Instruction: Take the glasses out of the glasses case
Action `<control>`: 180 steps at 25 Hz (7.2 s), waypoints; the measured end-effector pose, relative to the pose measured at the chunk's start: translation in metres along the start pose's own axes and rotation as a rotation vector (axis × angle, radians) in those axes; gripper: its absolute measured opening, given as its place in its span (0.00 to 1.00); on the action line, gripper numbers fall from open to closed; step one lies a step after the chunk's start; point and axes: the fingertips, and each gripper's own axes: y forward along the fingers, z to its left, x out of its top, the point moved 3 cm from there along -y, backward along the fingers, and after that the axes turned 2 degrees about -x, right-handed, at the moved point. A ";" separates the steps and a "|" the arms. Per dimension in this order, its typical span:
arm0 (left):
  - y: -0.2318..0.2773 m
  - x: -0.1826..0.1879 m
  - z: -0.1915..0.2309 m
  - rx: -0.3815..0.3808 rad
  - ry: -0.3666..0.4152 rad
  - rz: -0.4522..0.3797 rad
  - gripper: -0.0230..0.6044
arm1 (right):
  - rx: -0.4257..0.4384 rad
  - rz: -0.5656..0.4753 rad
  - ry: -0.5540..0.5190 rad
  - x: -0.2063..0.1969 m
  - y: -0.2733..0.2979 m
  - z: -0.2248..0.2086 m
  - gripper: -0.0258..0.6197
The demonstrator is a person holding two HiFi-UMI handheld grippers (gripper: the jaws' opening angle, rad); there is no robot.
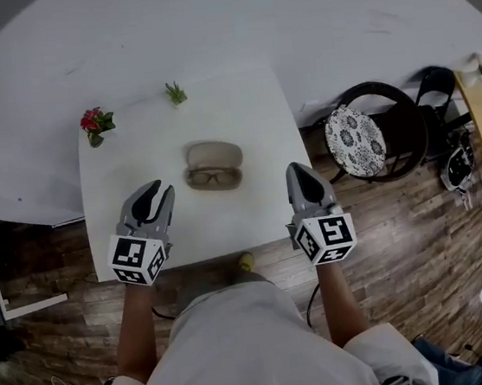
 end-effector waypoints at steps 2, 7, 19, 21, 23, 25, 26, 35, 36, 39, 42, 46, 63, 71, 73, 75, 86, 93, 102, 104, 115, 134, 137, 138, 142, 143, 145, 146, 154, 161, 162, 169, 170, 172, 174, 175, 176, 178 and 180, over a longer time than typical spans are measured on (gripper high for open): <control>0.006 0.000 0.000 -0.005 0.002 0.009 0.22 | 0.004 0.005 0.007 0.000 0.007 -0.003 0.04; 0.013 0.001 0.005 -0.023 0.002 0.020 0.22 | -0.002 0.022 0.009 -0.001 0.017 -0.004 0.04; 0.035 -0.006 0.025 -0.160 0.044 0.037 0.22 | -0.118 0.007 0.030 -0.004 0.028 0.000 0.04; 0.039 -0.008 0.027 -0.188 0.056 0.043 0.22 | -0.140 0.002 0.036 -0.003 0.028 0.001 0.04; 0.042 -0.011 0.029 -0.212 0.068 0.055 0.22 | -0.159 0.008 0.038 -0.005 0.027 0.002 0.04; 0.046 -0.013 0.030 -0.235 0.075 0.066 0.22 | -0.173 0.016 0.034 -0.007 0.027 0.003 0.04; 0.049 -0.013 0.031 -0.245 0.078 0.071 0.22 | -0.177 0.018 0.032 -0.007 0.027 0.003 0.04; 0.081 -0.018 0.028 -0.342 0.148 0.128 0.22 | -0.197 0.035 0.035 -0.015 0.031 -0.003 0.04; 0.085 -0.020 0.026 -0.355 0.162 0.137 0.22 | -0.200 0.037 0.038 -0.016 0.031 -0.005 0.04; 0.098 -0.026 0.019 -0.398 0.208 0.172 0.22 | -0.209 0.043 0.045 -0.021 0.031 -0.011 0.04; 0.110 -0.032 0.012 -0.442 0.250 0.202 0.22 | -0.216 0.049 0.050 -0.024 0.030 -0.017 0.04; 0.124 -0.040 0.001 -0.502 0.309 0.253 0.22 | -0.223 0.058 0.058 -0.029 0.029 -0.022 0.04; 0.182 -0.120 -0.017 -0.703 0.496 0.557 0.22 | -0.238 0.099 0.086 -0.050 0.037 -0.035 0.04; 0.198 -0.155 -0.025 -0.772 0.521 0.675 0.22 | -0.257 0.100 0.090 -0.056 0.038 -0.042 0.04; 0.200 -0.162 -0.026 -0.784 0.529 0.704 0.22 | -0.260 0.101 0.092 -0.056 0.039 -0.042 0.04; 0.202 -0.167 -0.027 -0.789 0.535 0.727 0.22 | -0.263 0.103 0.096 -0.057 0.039 -0.043 0.04; 0.213 -0.179 -0.030 -0.803 0.576 0.759 0.16 | -0.304 0.119 0.110 -0.064 0.031 -0.052 0.04; 0.213 -0.179 -0.031 -0.804 0.645 0.766 0.10 | -0.310 0.122 0.116 -0.067 0.027 -0.052 0.04; 0.207 -0.173 -0.032 -0.794 0.638 0.754 0.08 | -0.309 0.110 0.112 -0.061 0.022 -0.051 0.04; 0.207 -0.167 -0.032 -0.777 0.623 0.737 0.08 | -0.306 0.107 0.112 -0.060 0.020 -0.051 0.04; 0.195 -0.133 -0.019 -0.661 0.529 0.638 0.07 | -0.282 0.073 0.106 -0.047 0.013 -0.041 0.04; 0.138 -0.043 0.008 -0.346 0.340 0.329 0.07 | -0.229 0.001 0.072 -0.012 -0.011 -0.016 0.04; 0.126 -0.026 0.014 -0.297 0.314 0.271 0.07 | -0.221 -0.013 0.067 -0.005 -0.013 -0.011 0.04; 0.122 -0.021 0.016 -0.280 0.309 0.255 0.07 | -0.218 -0.018 0.064 -0.003 -0.014 -0.009 0.04; 0.103 -0.002 0.024 -0.215 0.283 0.198 0.07 | -0.205 -0.034 0.054 0.007 -0.017 -0.003 0.04; 0.097 0.001 0.026 -0.200 0.269 0.185 0.07 | -0.203 -0.037 0.052 0.009 -0.017 -0.002 0.04; 0.086 0.008 0.030 -0.175 0.252 0.157 0.07 | -0.198 -0.043 0.050 0.012 -0.019 0.001 0.04; 0.081 0.011 0.031 -0.163 0.251 0.143 0.07 | -0.194 -0.047 0.048 0.014 -0.019 0.003 0.04; 0.042 0.045 0.045 -0.056 0.165 0.008 0.07 | -0.162 -0.078 0.029 0.031 -0.019 0.012 0.04; 0.012 0.060 0.053 0.020 0.118 -0.086 0.07 | -0.152 -0.095 0.018 0.040 -0.021 0.014 0.04; 0.008 0.061 0.056 0.033 0.116 -0.096 0.07 | -0.151 -0.095 0.016 0.041 -0.021 0.014 0.04; -0.015 0.072 0.071 0.116 0.110 -0.161 0.07 | -0.142 -0.091 -0.007 0.048 -0.016 0.012 0.04; -0.018 0.074 0.072 0.124 0.109 -0.168 0.07 | -0.141 -0.093 -0.011 0.049 -0.016 0.012 0.04; -0.022 0.076 0.074 0.138 0.111 -0.181 0.07 | -0.137 -0.095 -0.018 0.051 -0.015 0.012 0.04; -0.024 0.077 0.076 0.148 0.110 -0.193 0.07 | -0.133 -0.097 -0.024 0.053 -0.013 0.012 0.04; -0.025 0.078 0.078 0.153 0.109 -0.198 0.07 | -0.133 -0.098 -0.024 0.054 -0.011 0.012 0.04; -0.027 0.079 0.079 0.157 0.108 -0.202 0.07 | -0.133 -0.099 -0.024 0.056 -0.010 0.012 0.04; -0.030 0.082 0.082 0.165 0.103 -0.212 0.07 | -0.133 -0.103 -0.027 0.059 -0.008 0.013 0.04; -0.033 0.085 0.083 0.172 0.101 -0.222 0.07 | -0.130 -0.107 -0.032 0.062 -0.007 0.013 0.04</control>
